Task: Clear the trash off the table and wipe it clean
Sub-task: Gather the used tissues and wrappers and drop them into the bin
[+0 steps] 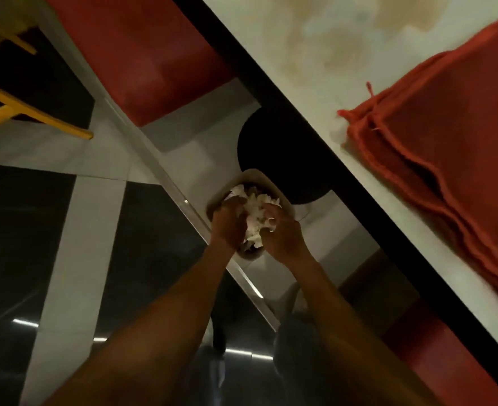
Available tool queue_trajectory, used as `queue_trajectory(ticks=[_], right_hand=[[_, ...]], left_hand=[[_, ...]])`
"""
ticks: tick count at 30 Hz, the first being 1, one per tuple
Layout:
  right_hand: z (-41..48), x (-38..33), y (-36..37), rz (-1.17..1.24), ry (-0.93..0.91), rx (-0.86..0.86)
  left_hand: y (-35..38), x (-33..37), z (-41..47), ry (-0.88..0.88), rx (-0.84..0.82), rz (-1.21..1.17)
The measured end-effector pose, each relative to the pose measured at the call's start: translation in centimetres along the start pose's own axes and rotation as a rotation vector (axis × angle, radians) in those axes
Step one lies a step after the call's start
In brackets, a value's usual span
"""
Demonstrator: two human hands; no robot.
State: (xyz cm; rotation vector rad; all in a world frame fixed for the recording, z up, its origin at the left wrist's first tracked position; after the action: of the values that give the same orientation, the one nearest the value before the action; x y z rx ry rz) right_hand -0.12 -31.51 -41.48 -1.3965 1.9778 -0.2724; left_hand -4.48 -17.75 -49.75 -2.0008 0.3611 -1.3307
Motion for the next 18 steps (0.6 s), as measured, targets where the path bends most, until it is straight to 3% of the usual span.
queue_trajectory(ticks=[4,6,10,13,18], right_hand=[[1.7,1.0,0.9,0.002,0.028,-0.029],[2.0,1.4,1.1,0.024,0.047,-0.053],[1.6,1.7,0.5,0.011,0.037,-0.011],[0.3,1.3,-0.1,-0.025,0.016,0.021],[-4.9,-0.2,-1.2,0.03,0.008,0.069]], left_hand=[[5.3,-3.1,0.3,0.15,-0.357,0.409],[6.2,-4.1,0.2,0.158,-0.435,0.5],[5.0,-2.4,-0.1,0.175,-0.431,0.402],[2.3,-1.7,-0.8,0.045,-0.327,0.219],[-4.1,2.4,-4.3,0.076,-0.223,0.084]])
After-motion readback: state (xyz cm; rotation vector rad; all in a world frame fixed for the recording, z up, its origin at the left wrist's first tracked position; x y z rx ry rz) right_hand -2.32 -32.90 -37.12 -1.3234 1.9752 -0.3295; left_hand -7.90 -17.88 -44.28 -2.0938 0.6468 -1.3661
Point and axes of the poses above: each hand's wrist, its own z-axis towards the middle knuckle, its own y-axis out of the palm, x = y × z, the point moved 7 cm from there along z, towards the middle knuckle, and after that the axes turned 14 degrees about y, right-handed, at the moved point
